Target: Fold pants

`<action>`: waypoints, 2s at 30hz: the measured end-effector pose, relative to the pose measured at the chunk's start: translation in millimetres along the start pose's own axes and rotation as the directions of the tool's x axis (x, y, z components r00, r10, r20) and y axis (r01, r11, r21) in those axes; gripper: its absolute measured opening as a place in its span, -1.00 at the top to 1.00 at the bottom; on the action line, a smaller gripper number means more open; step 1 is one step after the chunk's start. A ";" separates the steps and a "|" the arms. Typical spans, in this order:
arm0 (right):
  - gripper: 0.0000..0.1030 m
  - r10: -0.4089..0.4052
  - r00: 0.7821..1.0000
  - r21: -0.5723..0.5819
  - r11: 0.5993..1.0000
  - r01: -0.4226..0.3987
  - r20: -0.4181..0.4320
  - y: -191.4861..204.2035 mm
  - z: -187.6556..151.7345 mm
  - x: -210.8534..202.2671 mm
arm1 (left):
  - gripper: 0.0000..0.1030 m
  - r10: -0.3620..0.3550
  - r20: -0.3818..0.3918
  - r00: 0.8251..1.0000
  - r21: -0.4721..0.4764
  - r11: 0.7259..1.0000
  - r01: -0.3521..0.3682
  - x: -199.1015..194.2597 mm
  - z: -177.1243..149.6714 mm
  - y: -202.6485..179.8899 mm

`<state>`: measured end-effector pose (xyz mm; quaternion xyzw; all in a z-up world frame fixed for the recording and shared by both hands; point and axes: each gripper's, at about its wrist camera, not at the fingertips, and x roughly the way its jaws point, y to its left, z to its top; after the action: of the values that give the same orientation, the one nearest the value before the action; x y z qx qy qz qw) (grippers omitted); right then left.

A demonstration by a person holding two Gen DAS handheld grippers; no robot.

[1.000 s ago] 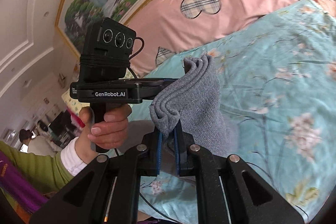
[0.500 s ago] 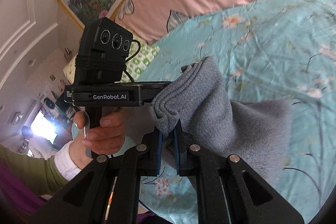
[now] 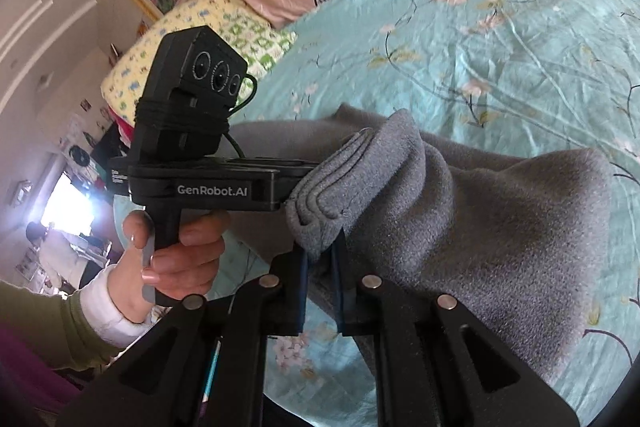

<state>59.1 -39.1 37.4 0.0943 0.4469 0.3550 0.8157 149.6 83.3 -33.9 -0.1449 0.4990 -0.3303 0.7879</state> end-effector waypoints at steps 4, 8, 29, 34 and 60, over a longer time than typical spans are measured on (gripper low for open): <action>0.74 0.003 0.999 -0.014 1.000 -0.003 -0.042 2.9 0.1 7.1 | 0.68 0.031 0.013 0.999 -0.018 0.999 -0.031 -7.9 -9.6 2.1; 0.52 0.018 0.998 -0.021 1.000 -0.019 -0.059 6.6 -0.9 8.0 | 0.68 0.068 0.045 0.997 -0.038 0.997 -0.066 -22.1 -16.4 2.5; 0.05 0.119 0.991 -0.083 0.989 -0.123 -0.057 41.4 27.6 -2.1 | 0.16 0.256 0.252 0.933 -0.307 0.936 -0.174 -122.1 -72.6 26.2; 0.05 0.129 0.990 -0.126 0.983 -0.135 -0.051 51.6 40.9 -1.2 | 0.16 0.290 0.287 0.913 -0.384 0.908 -0.168 -143.5 -90.8 35.6; 0.05 0.119 0.990 -0.231 0.964 -0.133 -0.077 66.8 102.8 6.6 | 0.16 0.399 0.336 0.853 -0.554 0.816 -0.163 -194.4 -138.4 41.7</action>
<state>110.1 31.0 124.4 0.0139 0.4198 0.4595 0.7826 -12.0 257.5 13.4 -0.3393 0.3940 -0.0229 0.8539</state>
